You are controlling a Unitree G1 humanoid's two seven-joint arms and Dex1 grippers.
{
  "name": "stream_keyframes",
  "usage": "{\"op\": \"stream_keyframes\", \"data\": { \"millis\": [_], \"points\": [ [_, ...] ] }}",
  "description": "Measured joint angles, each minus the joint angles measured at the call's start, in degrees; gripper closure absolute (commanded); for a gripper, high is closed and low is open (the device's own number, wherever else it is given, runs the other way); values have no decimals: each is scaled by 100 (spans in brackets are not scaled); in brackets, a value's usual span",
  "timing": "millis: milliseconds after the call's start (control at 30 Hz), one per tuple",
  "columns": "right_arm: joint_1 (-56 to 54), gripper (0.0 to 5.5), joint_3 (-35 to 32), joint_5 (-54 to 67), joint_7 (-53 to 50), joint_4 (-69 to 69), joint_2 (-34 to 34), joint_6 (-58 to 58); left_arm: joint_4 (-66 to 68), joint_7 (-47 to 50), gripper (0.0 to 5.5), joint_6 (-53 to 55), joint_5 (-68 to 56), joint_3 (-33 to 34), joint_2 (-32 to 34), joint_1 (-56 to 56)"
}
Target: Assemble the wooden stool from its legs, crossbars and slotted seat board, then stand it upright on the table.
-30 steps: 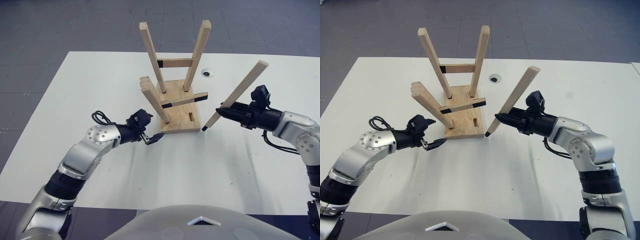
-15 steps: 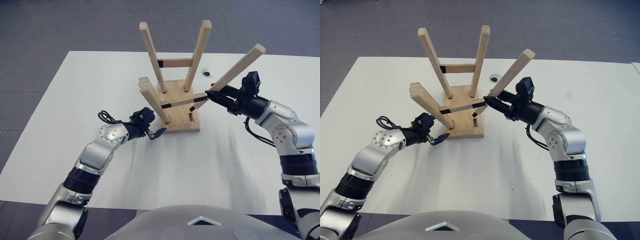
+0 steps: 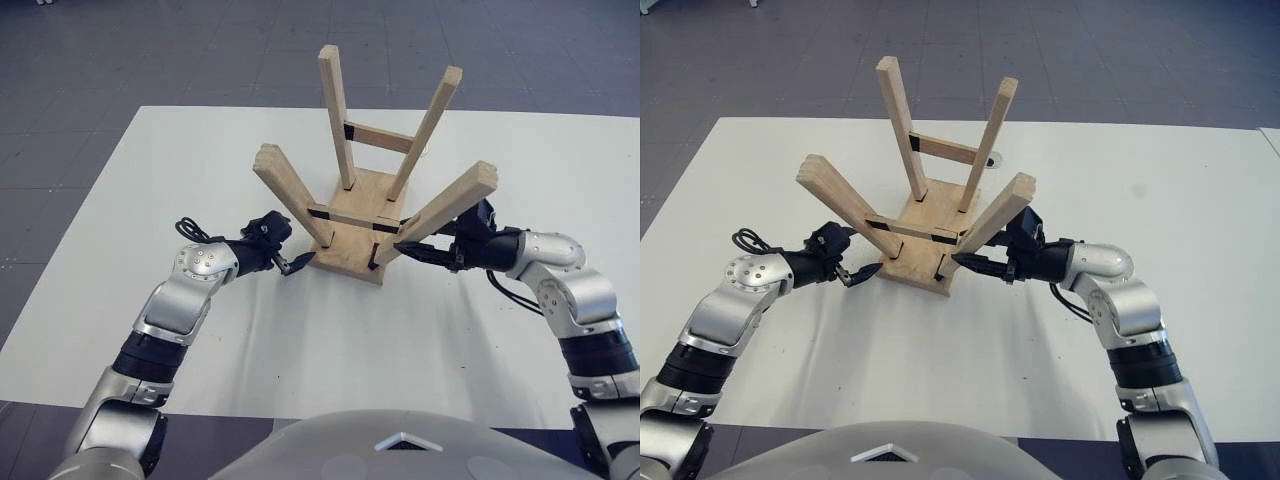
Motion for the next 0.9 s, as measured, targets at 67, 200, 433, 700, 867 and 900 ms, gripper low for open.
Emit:
{"op": "stream_keyframes", "data": {
  "millis": [67, 200, 433, 700, 867, 900],
  "points": [
    [61, 347, 14, 23, -74, -161, 2, 82, 23, 23, 102, 5, 4, 29, -11, 0],
    [67, 347, 44, -10, -187, -185, 42, 82, 24, 37, 102, 29, 51, 48, -93, 4],
    [-103, 347, -64, -68, -255, -20, 52, 212, -84, 52, 102, 71, 119, 98, -158, 74],
    [-254, 347, 121, -568, -328, -22, 53, -90, -280, 60, 102, 204, 127, 115, -205, 184],
    [-318, 347, 369, -1064, -648, -428, 28, 21, -459, 87, 102, 341, 127, 109, -269, 258],
    [-317, 347, 402, -1087, -681, -486, 13, 68, -498, 115, 102, 375, 128, 109, -284, 276]
  ]
}}
